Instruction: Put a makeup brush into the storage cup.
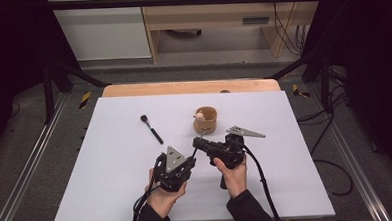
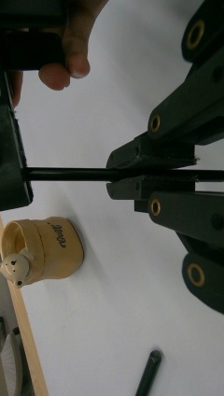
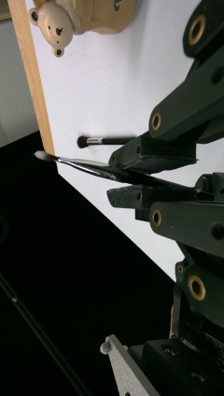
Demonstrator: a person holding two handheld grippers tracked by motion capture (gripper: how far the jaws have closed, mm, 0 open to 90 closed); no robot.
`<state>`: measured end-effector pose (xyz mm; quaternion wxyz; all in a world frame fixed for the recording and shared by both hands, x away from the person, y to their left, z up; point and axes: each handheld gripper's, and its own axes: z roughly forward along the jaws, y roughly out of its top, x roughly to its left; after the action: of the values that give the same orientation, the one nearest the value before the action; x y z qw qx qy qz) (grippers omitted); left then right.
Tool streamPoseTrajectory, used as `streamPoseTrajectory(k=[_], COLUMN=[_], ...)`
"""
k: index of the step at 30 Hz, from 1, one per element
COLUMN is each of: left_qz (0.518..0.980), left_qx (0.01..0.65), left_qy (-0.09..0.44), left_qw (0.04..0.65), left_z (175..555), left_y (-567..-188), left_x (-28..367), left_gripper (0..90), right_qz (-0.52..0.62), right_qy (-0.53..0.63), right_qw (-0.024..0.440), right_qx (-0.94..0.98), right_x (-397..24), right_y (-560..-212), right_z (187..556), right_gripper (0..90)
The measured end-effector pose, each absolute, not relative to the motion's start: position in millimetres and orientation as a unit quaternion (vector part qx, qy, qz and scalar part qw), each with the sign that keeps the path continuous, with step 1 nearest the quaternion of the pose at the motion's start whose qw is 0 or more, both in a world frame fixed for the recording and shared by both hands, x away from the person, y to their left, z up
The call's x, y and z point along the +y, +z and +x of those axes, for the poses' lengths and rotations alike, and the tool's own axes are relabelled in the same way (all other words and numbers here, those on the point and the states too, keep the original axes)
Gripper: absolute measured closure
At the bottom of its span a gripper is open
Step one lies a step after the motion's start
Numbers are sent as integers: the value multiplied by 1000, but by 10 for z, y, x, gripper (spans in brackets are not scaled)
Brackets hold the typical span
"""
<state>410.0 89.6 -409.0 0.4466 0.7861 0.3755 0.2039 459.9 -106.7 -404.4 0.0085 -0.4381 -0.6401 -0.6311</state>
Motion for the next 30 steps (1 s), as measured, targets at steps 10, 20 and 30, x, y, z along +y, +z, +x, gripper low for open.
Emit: streamPoseTrajectory(k=[10, 20, 30], left_qz=[796, 790, 796], left_qx=[355, 342, 320], left_qy=[195, 202, 207], left_qw=[450, 467, 471], left_z=[4090, 4127, 4188], left_y=[-4095, -4008, -3983], left_x=[900, 1156, 1427], left_gripper=[775, 545, 405], right_qz=[-418, -411, -409], right_qy=[-640, -634, -620], right_qw=[20, -18, -50], right_qx=[-644, -655, -668], right_x=[-1081, -1171, -1280], right_y=[-4021, -3987, -3952], right_z=[4573, 4583, 4583], right_gripper=[855, 855, 855])
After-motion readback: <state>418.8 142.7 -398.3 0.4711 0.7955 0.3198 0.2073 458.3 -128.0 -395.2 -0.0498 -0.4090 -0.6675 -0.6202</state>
